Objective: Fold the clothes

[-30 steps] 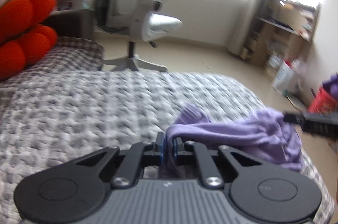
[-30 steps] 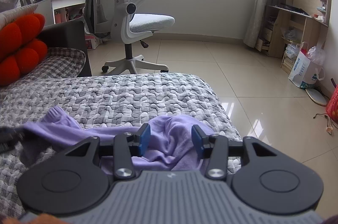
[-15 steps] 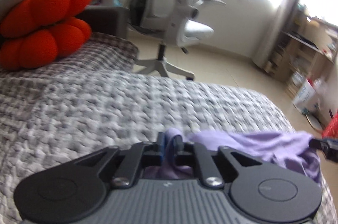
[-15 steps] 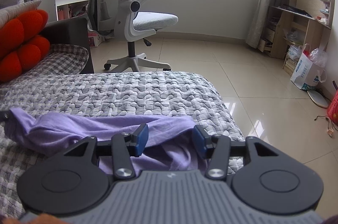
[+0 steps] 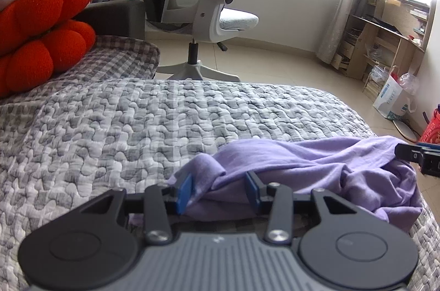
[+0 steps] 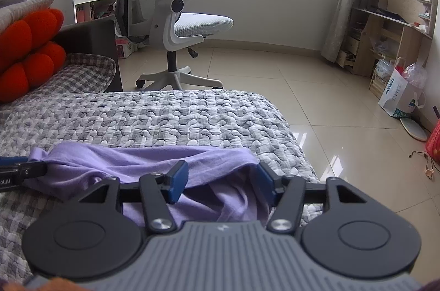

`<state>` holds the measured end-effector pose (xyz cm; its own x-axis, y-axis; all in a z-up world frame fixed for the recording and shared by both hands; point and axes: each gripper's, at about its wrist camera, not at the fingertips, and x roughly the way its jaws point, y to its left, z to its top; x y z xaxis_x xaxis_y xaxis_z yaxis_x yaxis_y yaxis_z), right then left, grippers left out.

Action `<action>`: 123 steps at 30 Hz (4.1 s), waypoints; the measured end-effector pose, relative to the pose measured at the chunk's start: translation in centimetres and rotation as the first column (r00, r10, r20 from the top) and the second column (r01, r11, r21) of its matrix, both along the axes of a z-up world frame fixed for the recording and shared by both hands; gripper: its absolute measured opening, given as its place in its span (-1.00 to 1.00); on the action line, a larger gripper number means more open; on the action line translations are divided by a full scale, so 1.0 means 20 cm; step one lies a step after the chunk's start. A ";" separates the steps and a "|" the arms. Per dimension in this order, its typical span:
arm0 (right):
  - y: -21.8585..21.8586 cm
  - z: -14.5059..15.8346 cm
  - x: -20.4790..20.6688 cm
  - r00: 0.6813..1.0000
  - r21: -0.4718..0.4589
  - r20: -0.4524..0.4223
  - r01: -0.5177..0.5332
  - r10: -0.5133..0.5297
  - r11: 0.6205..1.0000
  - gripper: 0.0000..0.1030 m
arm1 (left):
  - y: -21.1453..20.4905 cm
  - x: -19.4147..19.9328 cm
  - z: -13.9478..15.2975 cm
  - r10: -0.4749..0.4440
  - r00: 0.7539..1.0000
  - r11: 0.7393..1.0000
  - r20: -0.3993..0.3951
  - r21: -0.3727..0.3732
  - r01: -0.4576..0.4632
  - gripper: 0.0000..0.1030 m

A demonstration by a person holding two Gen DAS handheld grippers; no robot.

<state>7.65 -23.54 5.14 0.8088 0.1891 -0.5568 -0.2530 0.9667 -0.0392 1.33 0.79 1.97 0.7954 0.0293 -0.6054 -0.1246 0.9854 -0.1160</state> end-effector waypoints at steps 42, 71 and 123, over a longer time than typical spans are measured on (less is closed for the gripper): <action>0.13 -0.11 -0.03 0.982 -0.065 -0.106 -0.165 0.158 0.984 0.20 | 0.51 -0.11 0.25 0.256 0.951 0.966 0.173 -0.013 -0.258 -0.98; -0.19 0.38 -0.42 0.797 0.313 0.590 -0.372 0.129 0.874 -0.70 | 0.62 -0.76 0.90 0.376 0.645 0.917 0.665 -0.166 -0.363 -0.98; 0.01 0.04 0.01 1.000 0.083 0.005 -0.011 0.011 0.996 -0.02 | 0.64 -0.51 0.26 0.413 0.907 0.909 0.083 0.016 -0.416 -0.64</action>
